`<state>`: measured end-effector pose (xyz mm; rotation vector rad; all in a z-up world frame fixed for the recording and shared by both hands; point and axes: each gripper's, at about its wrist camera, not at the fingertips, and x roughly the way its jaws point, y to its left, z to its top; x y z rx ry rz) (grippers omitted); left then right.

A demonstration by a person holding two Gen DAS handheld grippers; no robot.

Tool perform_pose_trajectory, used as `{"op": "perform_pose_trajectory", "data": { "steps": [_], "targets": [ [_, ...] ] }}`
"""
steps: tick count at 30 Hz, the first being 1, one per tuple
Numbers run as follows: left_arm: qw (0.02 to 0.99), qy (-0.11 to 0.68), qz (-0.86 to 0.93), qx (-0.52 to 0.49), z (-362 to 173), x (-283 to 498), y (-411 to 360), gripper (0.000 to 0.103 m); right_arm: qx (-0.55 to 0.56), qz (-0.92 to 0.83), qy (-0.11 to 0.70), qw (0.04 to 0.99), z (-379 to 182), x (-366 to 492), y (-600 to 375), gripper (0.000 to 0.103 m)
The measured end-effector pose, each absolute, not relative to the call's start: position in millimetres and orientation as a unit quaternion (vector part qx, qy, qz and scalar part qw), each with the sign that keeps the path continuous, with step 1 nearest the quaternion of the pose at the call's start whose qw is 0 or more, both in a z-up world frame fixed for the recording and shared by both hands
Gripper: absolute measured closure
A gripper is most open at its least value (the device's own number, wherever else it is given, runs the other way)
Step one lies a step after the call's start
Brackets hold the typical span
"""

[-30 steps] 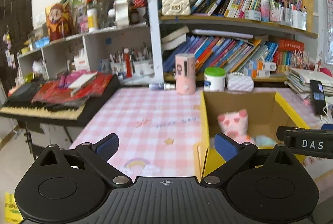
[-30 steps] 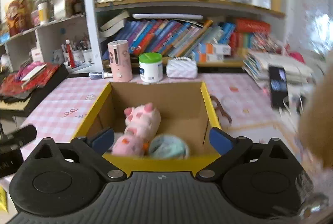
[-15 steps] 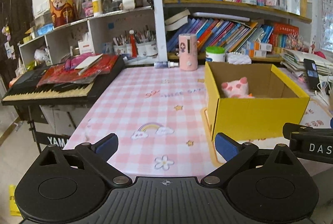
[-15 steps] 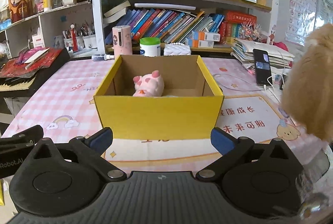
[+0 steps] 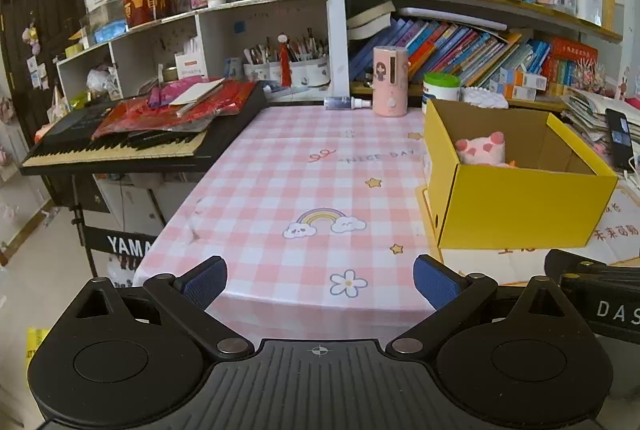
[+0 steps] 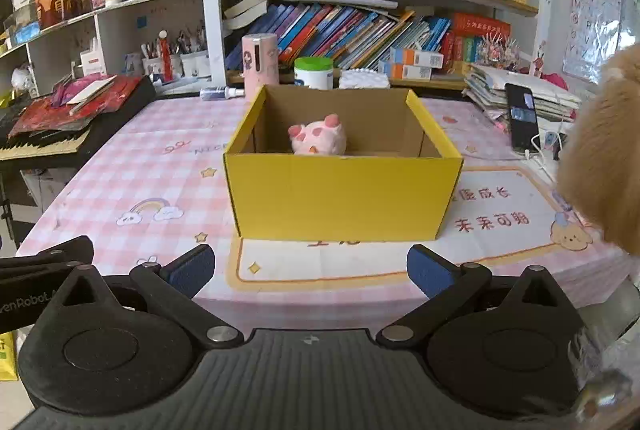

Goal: Organize objects

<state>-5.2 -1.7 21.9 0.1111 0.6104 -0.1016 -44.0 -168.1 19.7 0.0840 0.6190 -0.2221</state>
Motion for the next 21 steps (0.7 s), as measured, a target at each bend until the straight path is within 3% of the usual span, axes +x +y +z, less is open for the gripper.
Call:
{"op": "perform_pose_trajectory", "data": {
  "steps": [21],
  "targets": [
    [0.945, 0.321, -0.048, 0.048, 13.3, -4.5, 9.8, 0.002, 0.050, -0.104, 0.334, 0.936, 9.4, -40.1, -158.8, 0.000]
  ]
}}
